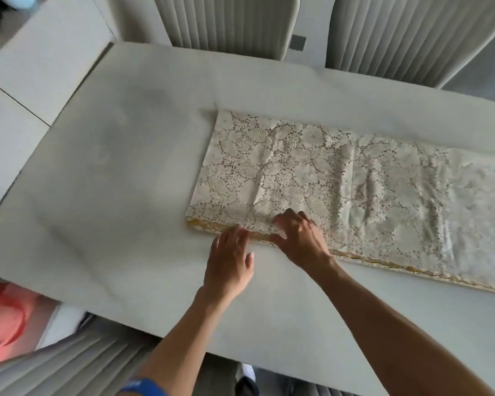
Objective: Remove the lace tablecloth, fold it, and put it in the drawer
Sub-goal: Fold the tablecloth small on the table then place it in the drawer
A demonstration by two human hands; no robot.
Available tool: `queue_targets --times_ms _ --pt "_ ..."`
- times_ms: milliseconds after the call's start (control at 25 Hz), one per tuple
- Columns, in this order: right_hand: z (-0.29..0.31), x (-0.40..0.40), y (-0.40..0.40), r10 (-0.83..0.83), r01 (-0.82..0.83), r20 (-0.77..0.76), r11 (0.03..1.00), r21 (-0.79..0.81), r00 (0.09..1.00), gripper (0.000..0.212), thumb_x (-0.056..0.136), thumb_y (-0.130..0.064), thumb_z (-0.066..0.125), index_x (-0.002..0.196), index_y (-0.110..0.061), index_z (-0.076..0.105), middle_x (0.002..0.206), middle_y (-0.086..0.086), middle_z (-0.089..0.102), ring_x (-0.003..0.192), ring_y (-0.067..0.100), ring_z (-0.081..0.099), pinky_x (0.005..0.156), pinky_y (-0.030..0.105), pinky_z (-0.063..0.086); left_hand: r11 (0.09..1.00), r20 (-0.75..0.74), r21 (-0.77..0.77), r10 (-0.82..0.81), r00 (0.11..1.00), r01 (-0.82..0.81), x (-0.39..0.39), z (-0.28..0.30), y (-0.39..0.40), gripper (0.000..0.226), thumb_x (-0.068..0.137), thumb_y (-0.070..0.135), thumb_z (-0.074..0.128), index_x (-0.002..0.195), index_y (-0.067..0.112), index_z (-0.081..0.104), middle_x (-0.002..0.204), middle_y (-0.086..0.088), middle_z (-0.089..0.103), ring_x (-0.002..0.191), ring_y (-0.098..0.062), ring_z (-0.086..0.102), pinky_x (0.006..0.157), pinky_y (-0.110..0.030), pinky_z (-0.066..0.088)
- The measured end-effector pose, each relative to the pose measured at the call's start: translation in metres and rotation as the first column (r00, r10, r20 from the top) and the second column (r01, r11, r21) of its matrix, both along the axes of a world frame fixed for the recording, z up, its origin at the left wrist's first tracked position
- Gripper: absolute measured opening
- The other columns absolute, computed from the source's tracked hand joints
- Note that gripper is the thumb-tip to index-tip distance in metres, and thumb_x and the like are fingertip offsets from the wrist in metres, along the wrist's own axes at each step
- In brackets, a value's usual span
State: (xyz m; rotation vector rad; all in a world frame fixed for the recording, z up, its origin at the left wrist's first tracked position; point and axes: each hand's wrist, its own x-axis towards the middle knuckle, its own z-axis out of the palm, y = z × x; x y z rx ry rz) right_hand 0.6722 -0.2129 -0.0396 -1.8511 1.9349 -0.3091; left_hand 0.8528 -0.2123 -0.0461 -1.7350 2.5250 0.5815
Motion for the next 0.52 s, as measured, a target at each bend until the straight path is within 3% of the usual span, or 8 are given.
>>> queue_targets --times_ms 120,240,360,520 --pt "-0.006 0.000 -0.002 0.093 -0.099 -0.112 0.994 -0.048 0.989 0.023 0.089 -0.031 0.066 0.106 -0.016 0.067 0.107 0.003 0.064 0.096 0.027 0.058 0.066 0.040 0.054 1.000 0.011 -0.026 -0.002 1.000 0.002 0.008 -0.006 0.001 0.045 0.093 0.031 0.048 0.136 0.018 0.051 0.141 -0.005 0.048 0.132 -0.024 0.042 0.112 -0.039 0.032" --pt "-0.002 0.004 -0.002 0.181 -0.213 -0.252 0.971 -0.107 0.951 0.010 0.089 -0.016 0.066 0.088 -0.007 0.068 0.091 0.007 0.065 0.079 0.030 0.063 0.048 0.038 0.052 0.999 0.053 -0.023 0.038 0.998 -0.037 0.002 0.001 0.002 0.042 0.094 0.034 0.044 0.135 0.023 0.050 0.139 -0.004 0.045 0.131 -0.023 0.039 0.112 -0.037 0.030" --pt "0.000 0.006 -0.002 0.167 -0.210 -0.319 0.972 -0.106 0.933 0.005 0.085 -0.006 0.066 0.081 -0.006 0.065 0.083 0.007 0.063 0.068 0.029 0.062 0.042 0.034 0.047 0.990 0.020 0.053 0.130 0.991 -0.131 -0.004 0.004 -0.001 0.038 0.095 0.035 0.046 0.130 0.021 0.053 0.139 -0.003 0.044 0.131 -0.023 0.039 0.103 -0.034 0.040" --pt "-0.005 0.004 0.002 0.143 -0.175 -0.291 0.981 -0.088 0.946 0.015 0.087 -0.023 0.067 0.096 -0.011 0.066 0.092 0.005 0.062 0.077 0.028 0.061 0.050 0.035 0.047 0.974 -0.049 0.130 0.195 0.980 -0.187 -0.005 0.004 -0.002 0.054 0.095 0.025 0.049 0.148 0.025 0.037 0.159 -0.003 0.029 0.137 -0.026 0.033 0.109 -0.036 0.036"
